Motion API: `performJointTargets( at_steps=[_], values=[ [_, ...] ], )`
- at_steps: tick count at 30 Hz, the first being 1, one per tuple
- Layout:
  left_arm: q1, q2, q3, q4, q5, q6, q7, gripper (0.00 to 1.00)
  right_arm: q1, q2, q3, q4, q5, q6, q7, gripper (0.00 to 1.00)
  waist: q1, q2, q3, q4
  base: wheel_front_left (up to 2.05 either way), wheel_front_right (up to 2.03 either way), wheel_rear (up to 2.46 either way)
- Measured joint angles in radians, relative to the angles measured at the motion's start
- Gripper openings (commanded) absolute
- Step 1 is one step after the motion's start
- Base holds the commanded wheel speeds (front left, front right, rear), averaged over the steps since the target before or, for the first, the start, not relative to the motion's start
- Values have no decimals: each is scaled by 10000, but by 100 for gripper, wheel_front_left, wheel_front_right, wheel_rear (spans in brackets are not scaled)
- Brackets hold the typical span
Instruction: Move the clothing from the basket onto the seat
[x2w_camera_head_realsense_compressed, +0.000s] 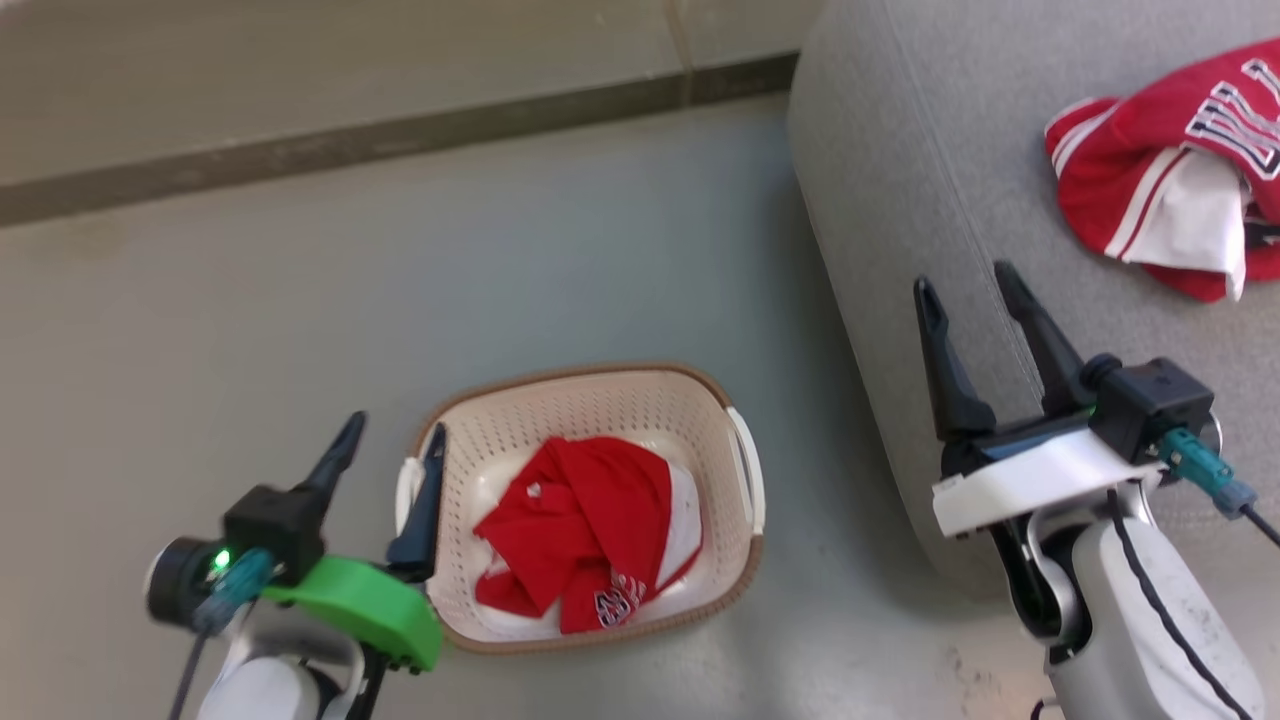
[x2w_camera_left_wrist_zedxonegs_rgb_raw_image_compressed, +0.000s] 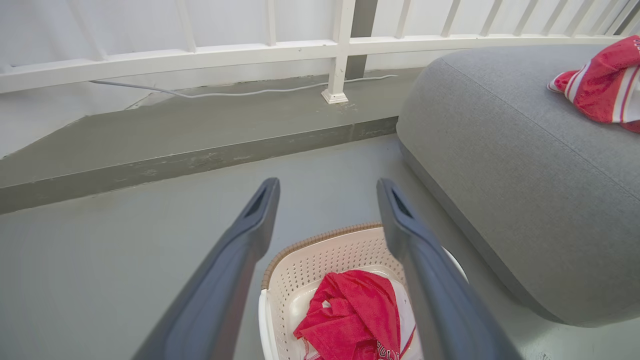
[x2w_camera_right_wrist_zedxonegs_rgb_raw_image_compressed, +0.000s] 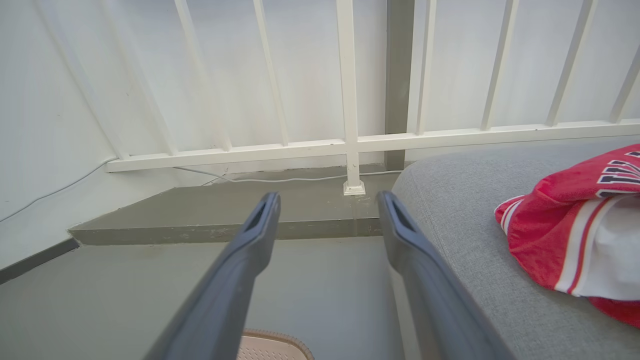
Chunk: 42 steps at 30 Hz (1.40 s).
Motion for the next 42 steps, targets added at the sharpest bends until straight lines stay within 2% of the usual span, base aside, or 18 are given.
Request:
performJointTargets(
  at_steps=[12,21,42],
  values=[
    [-1570,-387,-1254,1528,656,-619,1049,100,-685,157,182,-750,21,2,-90,100,0,0,1599,-687,0,0,0],
    [-2658,-589,-1411,2949,1057,-721,1755,100,-1212,228,387,-1145,314,2,-267,100,1,0,2859,-1249,0,0,0],
    [-5326,-19,-1331,5521,1848,-892,2637,100,-2438,320,941,-1705,740,-17,-654,100,2,0,5857,-2317,0,0,0]
  ],
)
